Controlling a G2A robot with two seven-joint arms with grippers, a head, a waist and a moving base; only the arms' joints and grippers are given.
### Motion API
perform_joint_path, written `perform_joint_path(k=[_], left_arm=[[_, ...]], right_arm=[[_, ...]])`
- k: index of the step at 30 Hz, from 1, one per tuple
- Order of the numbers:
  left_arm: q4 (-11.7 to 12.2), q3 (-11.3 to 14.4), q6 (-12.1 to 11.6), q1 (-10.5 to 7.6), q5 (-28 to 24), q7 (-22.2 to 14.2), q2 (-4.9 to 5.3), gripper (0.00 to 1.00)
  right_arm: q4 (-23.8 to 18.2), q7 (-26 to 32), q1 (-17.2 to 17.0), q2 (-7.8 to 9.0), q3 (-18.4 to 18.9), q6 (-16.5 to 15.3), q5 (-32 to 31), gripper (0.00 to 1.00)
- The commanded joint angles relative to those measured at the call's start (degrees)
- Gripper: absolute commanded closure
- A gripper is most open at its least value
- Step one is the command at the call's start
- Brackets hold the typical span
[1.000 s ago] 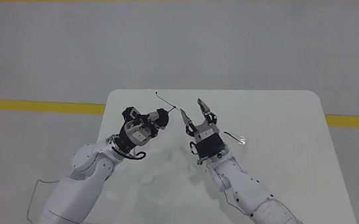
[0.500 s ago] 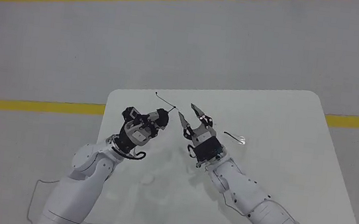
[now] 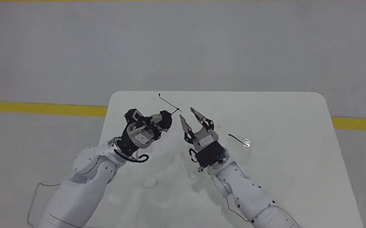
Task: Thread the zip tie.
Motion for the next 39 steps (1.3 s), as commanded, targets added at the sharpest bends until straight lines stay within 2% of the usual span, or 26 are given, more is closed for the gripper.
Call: perform_joint_path(k=[1,6,17,27,39], left_arm=[[0.0,0.0,0.0,0.0,0.0,0.0,0.0,1.0],[0.0,0.0,0.0,0.0,0.0,0.0,0.0,1.0],[0.0,0.0,0.0,0.0,0.0,0.0,0.0,1.0],[0.0,0.0,0.0,0.0,0.0,0.0,0.0,1.0],[0.0,0.0,0.0,0.0,0.0,0.0,0.0,1.0]], right_arm=[[0.0,0.0,-0.1,-0.1,0.1,-0.1,-0.2,0.76],[0.0,0.1,0.0,-0.44,0.3,-0.4,-0.6,0.82],[0.4,0.1,0.4,-1.23,0.3,-0.9,-1.7,0.81],[0.8,0.0,0.5,-1.81,0.6,-1.1,-2.6,0.9],[1.1,0.0,0.4,-2.35,1.2,-1.6,-3.3,0.89]])
